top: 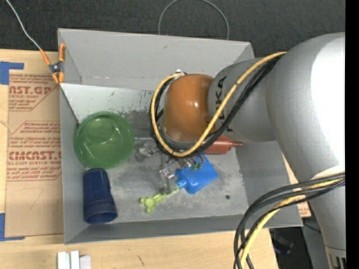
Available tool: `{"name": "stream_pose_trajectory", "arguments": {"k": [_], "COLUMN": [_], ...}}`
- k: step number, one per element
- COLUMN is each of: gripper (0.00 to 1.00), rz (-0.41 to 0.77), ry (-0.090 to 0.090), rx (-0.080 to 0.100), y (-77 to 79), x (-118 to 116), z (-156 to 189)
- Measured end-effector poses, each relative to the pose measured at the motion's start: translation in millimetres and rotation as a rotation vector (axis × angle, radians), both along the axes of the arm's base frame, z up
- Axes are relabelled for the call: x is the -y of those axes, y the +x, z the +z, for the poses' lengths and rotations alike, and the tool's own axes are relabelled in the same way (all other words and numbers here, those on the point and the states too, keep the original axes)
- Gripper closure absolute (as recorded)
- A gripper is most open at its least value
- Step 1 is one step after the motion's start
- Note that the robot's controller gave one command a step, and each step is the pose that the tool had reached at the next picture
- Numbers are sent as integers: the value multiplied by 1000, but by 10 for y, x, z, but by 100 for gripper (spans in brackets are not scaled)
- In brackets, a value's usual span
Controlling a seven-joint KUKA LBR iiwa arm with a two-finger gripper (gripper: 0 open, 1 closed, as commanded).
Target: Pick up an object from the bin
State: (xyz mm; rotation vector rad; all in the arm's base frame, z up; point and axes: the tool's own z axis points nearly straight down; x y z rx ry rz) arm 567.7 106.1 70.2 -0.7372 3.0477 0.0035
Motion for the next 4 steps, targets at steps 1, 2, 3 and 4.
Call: {"name": "stream_pose_trajectory", "arguments": {"k": [1,2,3,4], "gripper": [0,0,0,0], "rz": [0,140,184,284], "ry": [0,0,0,0], "rx": [0,2,3,-2], "y": [0,-22,-61,-236], "x": [0,485,684,1209], "z": [-1,624,523,-26]}}
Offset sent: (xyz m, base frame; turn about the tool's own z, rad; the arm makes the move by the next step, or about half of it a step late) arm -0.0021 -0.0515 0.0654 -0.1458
